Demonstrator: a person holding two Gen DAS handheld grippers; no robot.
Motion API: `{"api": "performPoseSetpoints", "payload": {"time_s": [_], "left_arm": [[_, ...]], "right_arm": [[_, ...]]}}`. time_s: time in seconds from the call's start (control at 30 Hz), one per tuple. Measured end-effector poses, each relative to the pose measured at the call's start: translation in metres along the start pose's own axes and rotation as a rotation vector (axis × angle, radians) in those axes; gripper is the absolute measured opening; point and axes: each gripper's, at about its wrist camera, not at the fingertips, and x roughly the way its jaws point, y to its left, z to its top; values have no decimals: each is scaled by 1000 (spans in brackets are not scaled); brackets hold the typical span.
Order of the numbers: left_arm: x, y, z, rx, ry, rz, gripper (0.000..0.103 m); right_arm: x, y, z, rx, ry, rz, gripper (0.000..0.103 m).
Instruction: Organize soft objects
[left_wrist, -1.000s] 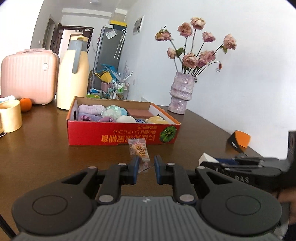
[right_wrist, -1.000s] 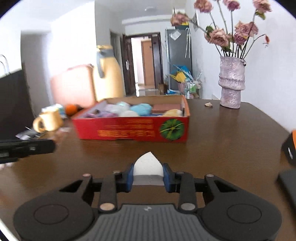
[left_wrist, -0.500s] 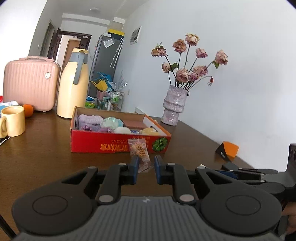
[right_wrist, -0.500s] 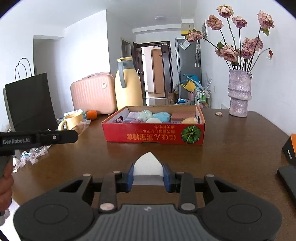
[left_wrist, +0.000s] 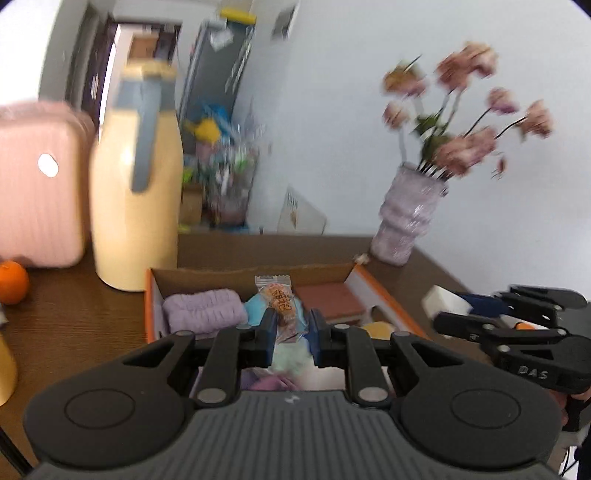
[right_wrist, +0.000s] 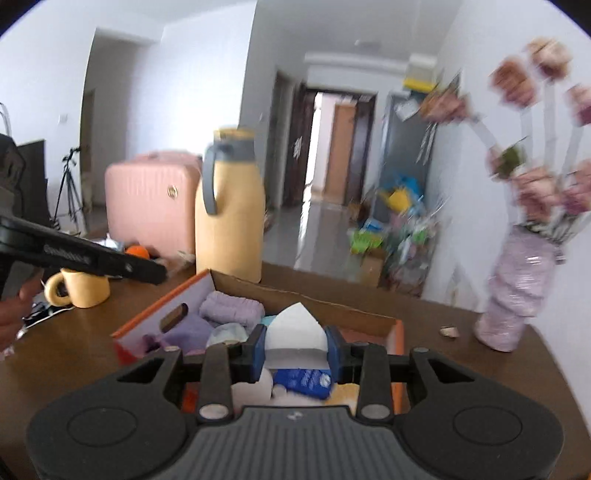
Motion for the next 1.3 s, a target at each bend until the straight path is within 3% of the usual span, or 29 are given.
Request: {"api": "performPoseSetpoints", "payload": {"time_s": [0.23, 0.33, 0.53, 0.73, 0.87, 0.97, 1.0, 1.07, 1.17, 1.3], "left_arm": [[111, 44, 9, -53, 171, 25, 22], [140, 57, 1, -79, 218, 53, 42], [147, 71, -8, -106, 231, 49, 51], [122, 66, 7, -107, 190, 65, 56], [86, 46, 18, -58, 147, 90, 60], [45, 31, 26, -13, 99, 112, 74], [28, 25, 29, 2, 73, 120, 81], [-2, 14, 28, 33, 17, 149, 86], [-46, -4, 8, 72, -108, 230, 101], [-86, -28, -36, 92, -294, 327, 103]], "right_arm": [[136, 4, -1, -42, 189, 75, 33], [163, 8, -12, -2, 220, 120, 38], [171, 2, -14, 34, 206, 132, 50], [134, -11, 9, 46, 138, 87, 54], [85, -17, 30, 19, 92, 32, 61], [42, -21, 36, -3, 63, -9, 73], [26, -21, 35, -13, 61, -22, 75], [2, -22, 29, -17, 49, -44, 76], [-38, -25, 6, 47, -33, -103, 90], [-75, -23, -31, 128, -148, -187, 100]]}}
